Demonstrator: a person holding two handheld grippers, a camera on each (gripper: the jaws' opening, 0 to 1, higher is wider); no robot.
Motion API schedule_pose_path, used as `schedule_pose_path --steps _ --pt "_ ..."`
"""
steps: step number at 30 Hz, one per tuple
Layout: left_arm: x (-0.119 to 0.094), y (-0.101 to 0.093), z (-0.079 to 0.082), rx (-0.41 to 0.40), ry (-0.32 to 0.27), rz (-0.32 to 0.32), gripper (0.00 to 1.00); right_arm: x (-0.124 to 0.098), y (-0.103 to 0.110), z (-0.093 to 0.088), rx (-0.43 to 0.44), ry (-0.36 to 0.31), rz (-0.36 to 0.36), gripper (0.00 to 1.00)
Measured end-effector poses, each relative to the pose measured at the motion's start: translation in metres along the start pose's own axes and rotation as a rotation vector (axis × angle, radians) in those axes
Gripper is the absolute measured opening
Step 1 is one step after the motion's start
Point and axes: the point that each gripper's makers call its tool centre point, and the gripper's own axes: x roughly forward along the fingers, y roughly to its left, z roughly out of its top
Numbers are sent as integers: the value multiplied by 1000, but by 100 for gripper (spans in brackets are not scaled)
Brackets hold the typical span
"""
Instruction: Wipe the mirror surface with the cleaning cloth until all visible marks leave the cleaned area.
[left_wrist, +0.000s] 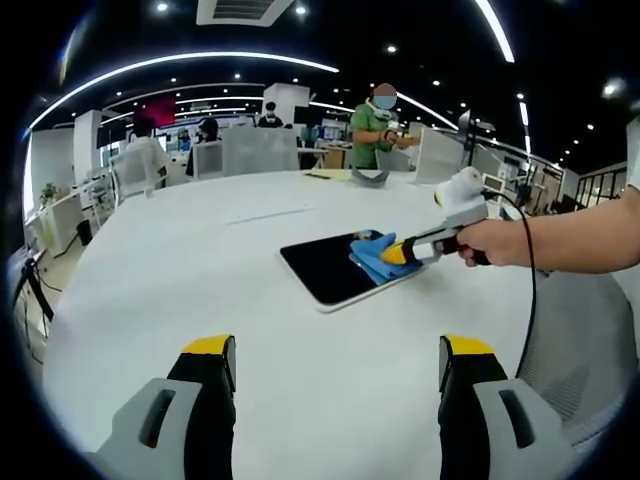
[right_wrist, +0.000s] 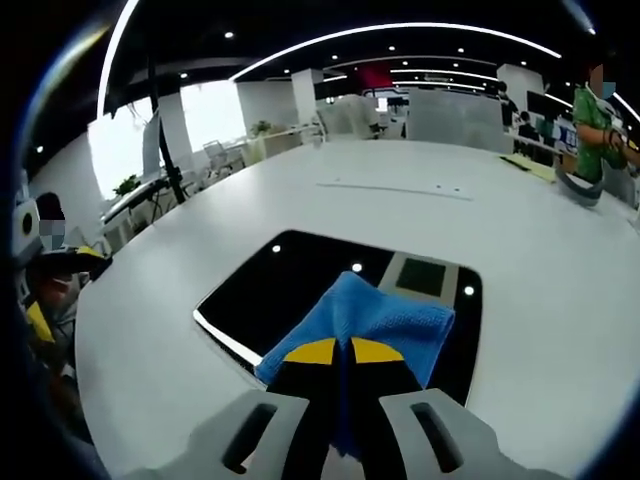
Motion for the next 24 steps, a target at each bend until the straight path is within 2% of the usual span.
schedule_pose_path --steps 24 --pt "-2 9 -4 -20 3 16 84 19 0 15 -32 48 20 0"
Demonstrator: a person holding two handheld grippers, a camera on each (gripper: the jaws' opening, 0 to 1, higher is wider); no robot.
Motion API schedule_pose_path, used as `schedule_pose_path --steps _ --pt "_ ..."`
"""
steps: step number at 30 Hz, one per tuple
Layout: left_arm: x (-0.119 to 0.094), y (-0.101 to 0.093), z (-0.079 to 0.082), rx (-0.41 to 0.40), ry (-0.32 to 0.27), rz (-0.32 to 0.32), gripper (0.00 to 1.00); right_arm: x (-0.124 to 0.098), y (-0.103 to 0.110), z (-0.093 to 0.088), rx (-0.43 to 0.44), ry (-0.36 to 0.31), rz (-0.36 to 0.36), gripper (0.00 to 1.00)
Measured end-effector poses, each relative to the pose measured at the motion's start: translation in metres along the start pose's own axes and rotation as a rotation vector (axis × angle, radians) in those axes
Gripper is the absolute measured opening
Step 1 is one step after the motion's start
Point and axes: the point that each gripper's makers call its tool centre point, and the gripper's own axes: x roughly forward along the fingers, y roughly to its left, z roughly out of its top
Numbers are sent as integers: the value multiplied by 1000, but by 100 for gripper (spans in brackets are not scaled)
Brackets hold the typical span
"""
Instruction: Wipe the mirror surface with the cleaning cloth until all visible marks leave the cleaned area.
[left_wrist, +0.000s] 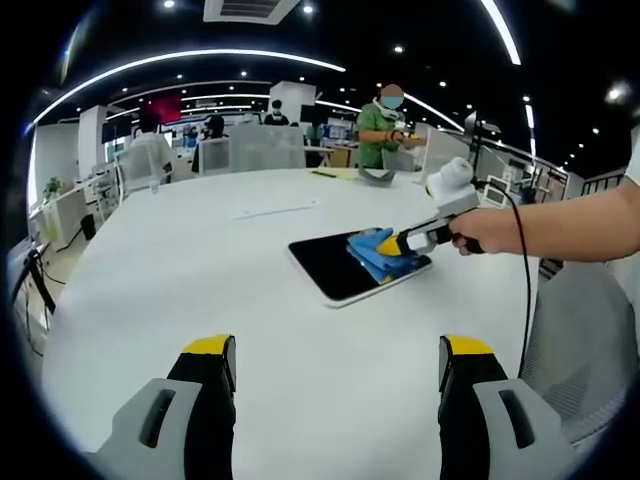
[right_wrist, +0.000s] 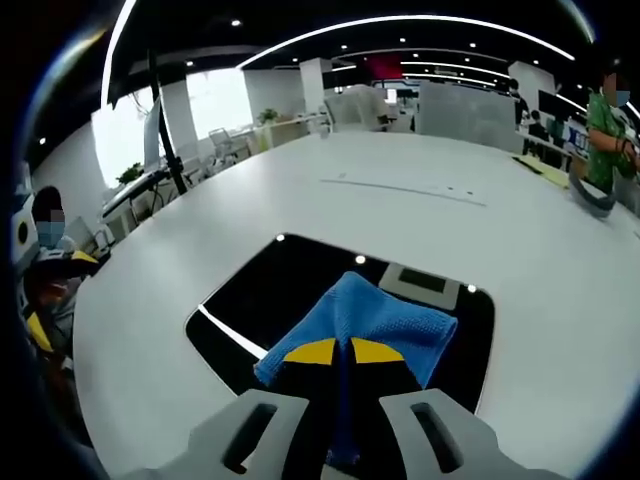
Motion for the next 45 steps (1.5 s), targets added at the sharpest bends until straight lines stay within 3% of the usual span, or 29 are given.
schedule_pose_path --steps 45 --pt "3 16 -8 -20 35 19 83 44 2 34 -35 -7 21 0"
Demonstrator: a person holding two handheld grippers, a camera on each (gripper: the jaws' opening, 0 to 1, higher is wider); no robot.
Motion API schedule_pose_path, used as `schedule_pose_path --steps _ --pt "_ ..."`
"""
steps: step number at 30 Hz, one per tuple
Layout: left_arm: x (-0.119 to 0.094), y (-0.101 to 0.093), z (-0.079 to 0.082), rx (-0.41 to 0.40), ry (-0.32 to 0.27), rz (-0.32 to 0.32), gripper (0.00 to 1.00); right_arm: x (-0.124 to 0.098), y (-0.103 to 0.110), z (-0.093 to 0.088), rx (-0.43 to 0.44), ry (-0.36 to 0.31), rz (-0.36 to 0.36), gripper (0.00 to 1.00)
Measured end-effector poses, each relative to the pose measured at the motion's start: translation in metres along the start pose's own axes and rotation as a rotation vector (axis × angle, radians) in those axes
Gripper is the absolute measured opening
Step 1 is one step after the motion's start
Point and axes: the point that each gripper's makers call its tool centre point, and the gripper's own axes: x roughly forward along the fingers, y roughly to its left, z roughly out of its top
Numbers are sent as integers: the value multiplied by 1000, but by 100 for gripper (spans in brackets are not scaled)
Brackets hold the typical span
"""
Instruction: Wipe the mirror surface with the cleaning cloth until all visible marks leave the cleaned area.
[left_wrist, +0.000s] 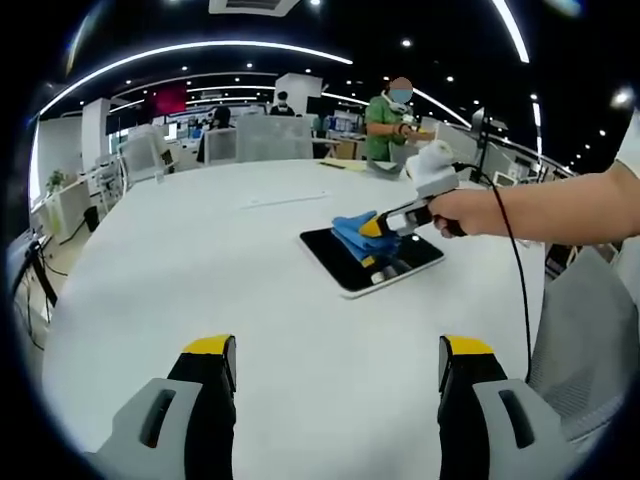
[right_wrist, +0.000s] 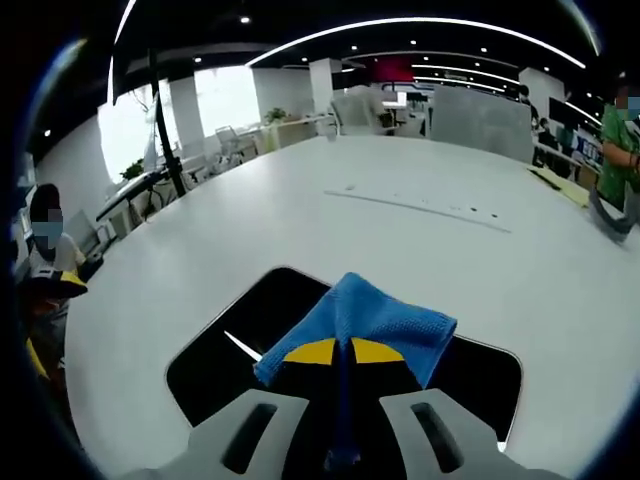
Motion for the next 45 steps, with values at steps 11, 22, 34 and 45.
schedule_pose_path --steps 11,22,34,45 --pt "2 2 0 -3 2 1 83 5 1 4 2 -2 9 0" --pt "1 1 0 -3 -1 2 83 7 0 4 8 -5 8 0" --pt "-3 3 -3 -7 0 13 83 9 3 7 -2 -1 4 0" --pt "-3 5 -2 -9 -1 19 84 13 4 9 -5 -1 9 0"
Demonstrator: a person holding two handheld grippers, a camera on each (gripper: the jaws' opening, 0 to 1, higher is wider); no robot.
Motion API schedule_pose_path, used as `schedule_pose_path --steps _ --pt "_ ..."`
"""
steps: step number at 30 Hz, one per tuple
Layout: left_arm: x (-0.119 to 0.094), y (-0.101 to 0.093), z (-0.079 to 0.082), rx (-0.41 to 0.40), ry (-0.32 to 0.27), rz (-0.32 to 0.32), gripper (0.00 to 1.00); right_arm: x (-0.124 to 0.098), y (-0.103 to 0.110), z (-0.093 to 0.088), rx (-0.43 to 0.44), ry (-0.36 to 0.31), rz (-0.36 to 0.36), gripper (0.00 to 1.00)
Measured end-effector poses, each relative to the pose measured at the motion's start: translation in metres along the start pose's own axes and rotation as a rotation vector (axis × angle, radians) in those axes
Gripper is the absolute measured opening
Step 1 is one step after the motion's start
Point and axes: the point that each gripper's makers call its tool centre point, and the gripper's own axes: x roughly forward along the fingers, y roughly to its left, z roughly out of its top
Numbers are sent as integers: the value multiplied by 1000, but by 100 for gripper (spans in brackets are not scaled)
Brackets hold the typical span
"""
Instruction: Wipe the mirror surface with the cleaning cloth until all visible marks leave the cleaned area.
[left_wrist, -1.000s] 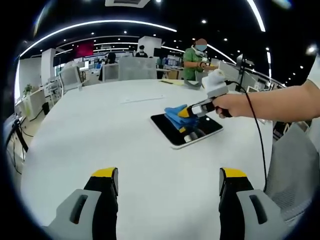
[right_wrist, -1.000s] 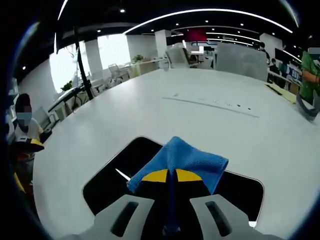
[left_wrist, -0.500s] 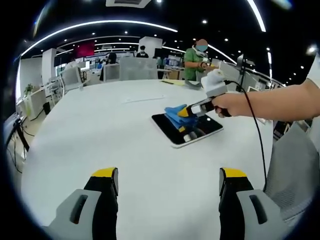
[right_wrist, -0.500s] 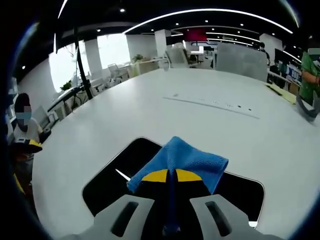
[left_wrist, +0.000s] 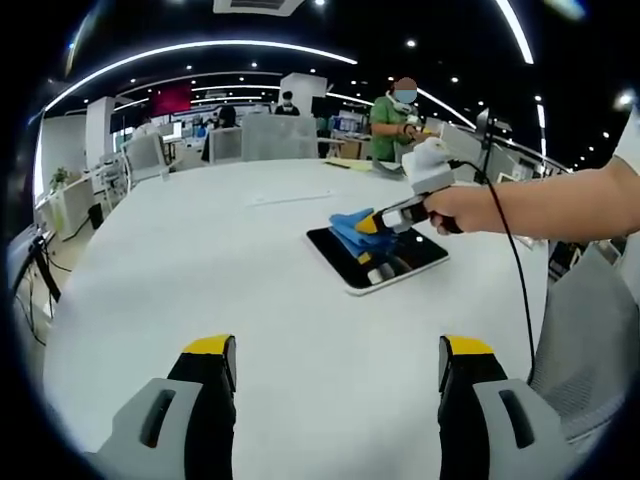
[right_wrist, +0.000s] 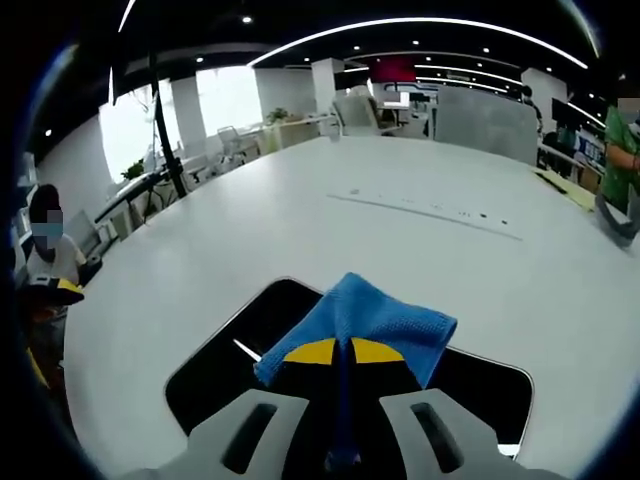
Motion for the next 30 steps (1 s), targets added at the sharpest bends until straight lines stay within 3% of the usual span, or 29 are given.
schedule_pose_path --steps 30 --pt "-8 6 -4 -14 3 21 83 27 38 17 -42 12 59 0"
